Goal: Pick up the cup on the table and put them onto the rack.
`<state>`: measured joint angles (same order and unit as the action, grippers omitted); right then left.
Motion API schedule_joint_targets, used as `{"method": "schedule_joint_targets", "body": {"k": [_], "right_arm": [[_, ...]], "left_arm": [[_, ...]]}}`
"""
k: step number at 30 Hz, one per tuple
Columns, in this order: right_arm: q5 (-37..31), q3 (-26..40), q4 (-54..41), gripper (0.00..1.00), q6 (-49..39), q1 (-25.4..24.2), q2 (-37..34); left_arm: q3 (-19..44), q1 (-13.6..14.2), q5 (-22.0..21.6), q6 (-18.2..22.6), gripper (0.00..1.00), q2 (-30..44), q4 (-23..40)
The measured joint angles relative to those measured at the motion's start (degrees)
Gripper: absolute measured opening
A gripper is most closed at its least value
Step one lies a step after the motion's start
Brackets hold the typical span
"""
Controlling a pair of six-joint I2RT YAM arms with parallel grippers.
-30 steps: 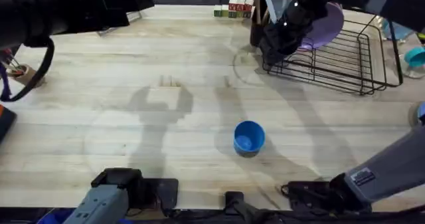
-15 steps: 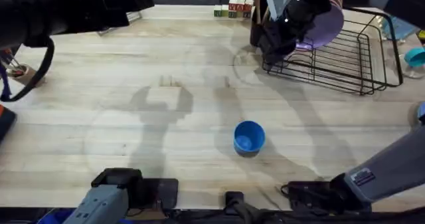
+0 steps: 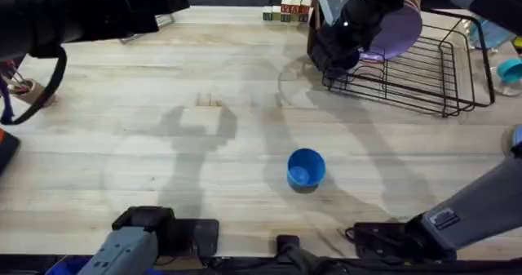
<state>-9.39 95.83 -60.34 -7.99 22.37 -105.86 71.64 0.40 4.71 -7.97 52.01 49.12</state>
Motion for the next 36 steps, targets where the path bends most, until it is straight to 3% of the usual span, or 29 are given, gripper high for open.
{"method": "schedule_joint_targets", "body": {"k": [7, 11, 17, 20, 21, 31, 36], "right_arm": [[0.0, 3.6, -4.1, 0.412, -0.4, 2.0, 0.0], [0.0, 6.7, -7.8, 0.485, -0.9, 3.0, 0.0], [0.0, 12.3, -14.4, 0.731, -2.8, 5.4, 0.0], [0.0, 14.9, -16.3, 0.971, -3.9, 6.6, 0.0], [0.0, 15.5, -16.6, 0.990, -4.3, 6.9, 0.0], [0.0, 16.7, -19.9, 0.996, -7.1, 7.7, 0.5], [0.0, 16.7, -20.1, 0.997, -7.9, 7.6, 4.0]], "left_arm": [[0.0, 0.0, 0.0, 0.0, 0.993, 0.0, 0.0], [0.0, 0.0, 0.0, 0.0, 0.993, 0.0, 0.0], [0.0, 0.0, 0.0, 0.0, 0.993, 0.0, 0.0], [0.0, 0.0, 0.0, 0.0, 0.993, 0.0, 0.0], [0.0, 0.0, 0.0, 0.0, 0.993, 0.0, 0.0], [0.0, 0.0, 0.0, 0.0, 0.994, 0.0, 0.0], [0.0, 0.0, 0.0, 0.0, 0.994, 0.0, 0.0]]}}
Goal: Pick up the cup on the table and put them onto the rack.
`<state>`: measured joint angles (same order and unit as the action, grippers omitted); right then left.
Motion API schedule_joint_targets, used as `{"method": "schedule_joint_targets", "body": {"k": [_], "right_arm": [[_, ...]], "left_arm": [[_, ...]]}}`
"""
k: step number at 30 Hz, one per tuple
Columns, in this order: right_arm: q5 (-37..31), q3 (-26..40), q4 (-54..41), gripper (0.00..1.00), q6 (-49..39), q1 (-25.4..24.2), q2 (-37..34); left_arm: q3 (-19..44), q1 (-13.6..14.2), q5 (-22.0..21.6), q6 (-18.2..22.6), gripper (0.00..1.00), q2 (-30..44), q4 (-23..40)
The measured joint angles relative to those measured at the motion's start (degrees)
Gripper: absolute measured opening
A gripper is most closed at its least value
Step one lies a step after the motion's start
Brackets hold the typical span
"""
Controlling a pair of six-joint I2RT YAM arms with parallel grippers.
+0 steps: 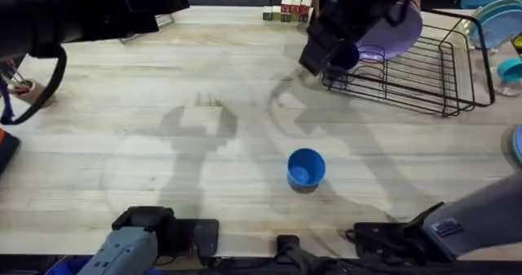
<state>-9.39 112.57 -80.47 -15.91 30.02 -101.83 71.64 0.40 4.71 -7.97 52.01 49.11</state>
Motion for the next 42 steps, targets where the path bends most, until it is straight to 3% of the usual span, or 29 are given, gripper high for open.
{"method": "schedule_joint_targets", "body": {"k": [5, 6, 14, 18, 21, 27, 36, 42], "right_arm": [[0.1, -1.1, 0.7, 0.997, -0.4, -0.5, 6.3], [0.2, -5.7, 2.4, 0.997, -1.0, -1.3, 11.3], [0.2, -24.3, 8.3, 0.997, -3.8, -3.5, 27.6], [1.1, -30.1, 8.7, 0.996, -4.5, -3.5, 35.5], [5.3, -33.1, 8.4, 0.996, -4.8, -3.5, 39.5], [12.9, -35.5, 8.4, 0.996, -4.9, -3.5, 40.1], [18.4, -36.4, 8.9, 0.997, -3.2, -0.9, 34.1], [19.8, -42.0, 11.3, 0.997, -3.1, 0.8, 32.4]], "left_arm": [[0.0, 0.0, 0.0, 0.0, 0.992, 0.0, 0.0], [0.0, 0.0, 0.0, 0.0, 0.993, 0.0, 0.0], [0.0, 0.0, 0.0, 0.0, 0.993, 0.0, 0.0], [0.0, 0.0, 0.0, 0.0, 0.993, 0.0, 0.0], [0.0, 0.0, 0.0, 0.0, 0.993, 0.0, 0.0], [0.0, 0.0, 0.0, 0.0, 0.993, 0.0, 0.0], [0.0, 0.0, 0.0, 0.0, 0.993, 0.0, 0.3], [0.0, 0.0, 0.0, 0.0, 0.993, 0.0, 0.4]]}}
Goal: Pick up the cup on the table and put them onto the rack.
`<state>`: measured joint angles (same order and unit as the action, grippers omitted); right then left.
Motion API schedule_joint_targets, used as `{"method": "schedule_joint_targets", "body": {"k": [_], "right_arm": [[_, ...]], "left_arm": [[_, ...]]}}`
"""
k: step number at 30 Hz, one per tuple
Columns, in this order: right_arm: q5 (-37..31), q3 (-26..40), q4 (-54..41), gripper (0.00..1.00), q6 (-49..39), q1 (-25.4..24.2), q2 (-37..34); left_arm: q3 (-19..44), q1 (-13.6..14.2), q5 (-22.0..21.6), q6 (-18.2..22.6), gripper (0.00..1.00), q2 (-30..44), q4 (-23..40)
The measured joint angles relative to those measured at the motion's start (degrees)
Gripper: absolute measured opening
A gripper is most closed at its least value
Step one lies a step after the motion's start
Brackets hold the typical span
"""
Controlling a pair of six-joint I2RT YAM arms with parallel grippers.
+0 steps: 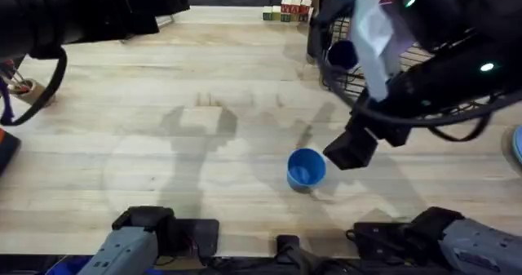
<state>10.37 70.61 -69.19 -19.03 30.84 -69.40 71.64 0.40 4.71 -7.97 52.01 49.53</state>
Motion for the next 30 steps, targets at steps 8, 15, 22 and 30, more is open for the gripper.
{"method": "schedule_joint_targets", "body": {"k": [8, 15, 22, 30], "right_arm": [[0.3, -6.9, 6.6, 0.997, 0.7, 0.0, -0.2], [2.7, -8.8, 8.7, 0.997, 1.9, 0.0, -2.8], [4.3, -8.9, 9.7, 0.996, 2.3, 0.3, -8.1], [4.7, -9.0, 9.7, 0.938, 2.4, 0.3, -11.3]], "left_arm": [[0.0, 0.0, 0.0, 0.0, 0.993, 0.0, 0.0], [0.0, 0.0, 0.0, 0.0, 0.993, 0.0, 0.0], [0.0, 0.0, 0.0, 0.0, 0.993, 0.0, -0.1], [0.0, 0.0, 0.0, 0.0, 0.993, 0.0, -0.1]]}}
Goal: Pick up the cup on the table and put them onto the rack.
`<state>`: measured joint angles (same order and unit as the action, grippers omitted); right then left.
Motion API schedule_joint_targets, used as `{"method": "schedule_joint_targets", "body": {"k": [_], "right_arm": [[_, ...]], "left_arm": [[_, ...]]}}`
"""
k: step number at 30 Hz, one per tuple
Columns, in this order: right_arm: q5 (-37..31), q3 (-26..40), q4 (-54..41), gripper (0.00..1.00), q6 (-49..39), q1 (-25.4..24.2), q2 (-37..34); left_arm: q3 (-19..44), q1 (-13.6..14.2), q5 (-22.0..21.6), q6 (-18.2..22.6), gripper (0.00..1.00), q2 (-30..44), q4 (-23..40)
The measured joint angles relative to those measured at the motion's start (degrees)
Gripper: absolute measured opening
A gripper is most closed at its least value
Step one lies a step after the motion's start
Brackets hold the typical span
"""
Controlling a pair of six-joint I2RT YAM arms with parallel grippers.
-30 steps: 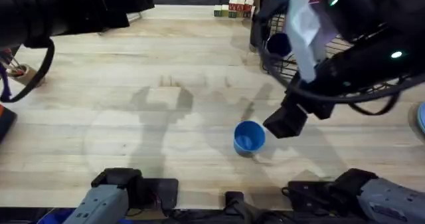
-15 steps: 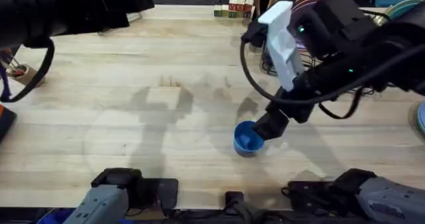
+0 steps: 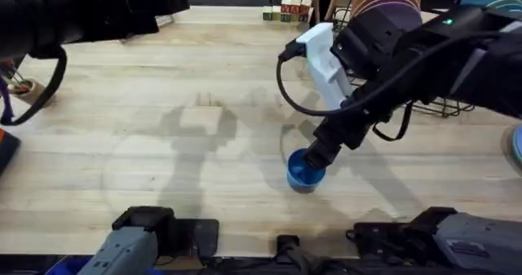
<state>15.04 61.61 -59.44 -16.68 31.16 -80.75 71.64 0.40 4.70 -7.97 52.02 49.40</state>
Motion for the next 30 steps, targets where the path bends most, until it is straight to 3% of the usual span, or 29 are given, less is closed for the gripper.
{"method": "schedule_joint_targets", "body": {"k": [3, 5, 11, 22, 30], "right_arm": [[0.1, 0.0, 0.0, 0.934, 0.0, 0.5, 0.0], [0.1, 0.0, 0.0, 0.877, 0.0, 1.2, 0.0], [1.2, 0.0, -0.2, 0.072, 0.2, 3.6, 0.0], [1.3, 1.8, -3.1, 0.031, 0.2, 3.7, 0.0], [-3.3, 18.6, -4.8, 0.031, 0.2, 1.0, 0.0]], "left_arm": [[0.0, 0.0, 0.0, 0.0, 0.993, 0.0, -0.1], [0.0, 0.0, 0.0, 0.0, 0.993, 0.0, -0.1], [0.0, 0.0, -0.8, 0.0, 0.993, 0.0, -0.1], [0.0, 0.0, -1.5, 0.0, 0.993, 0.0, -0.1], [0.0, 0.0, -1.5, 0.0, 0.993, 0.0, -0.1]]}}
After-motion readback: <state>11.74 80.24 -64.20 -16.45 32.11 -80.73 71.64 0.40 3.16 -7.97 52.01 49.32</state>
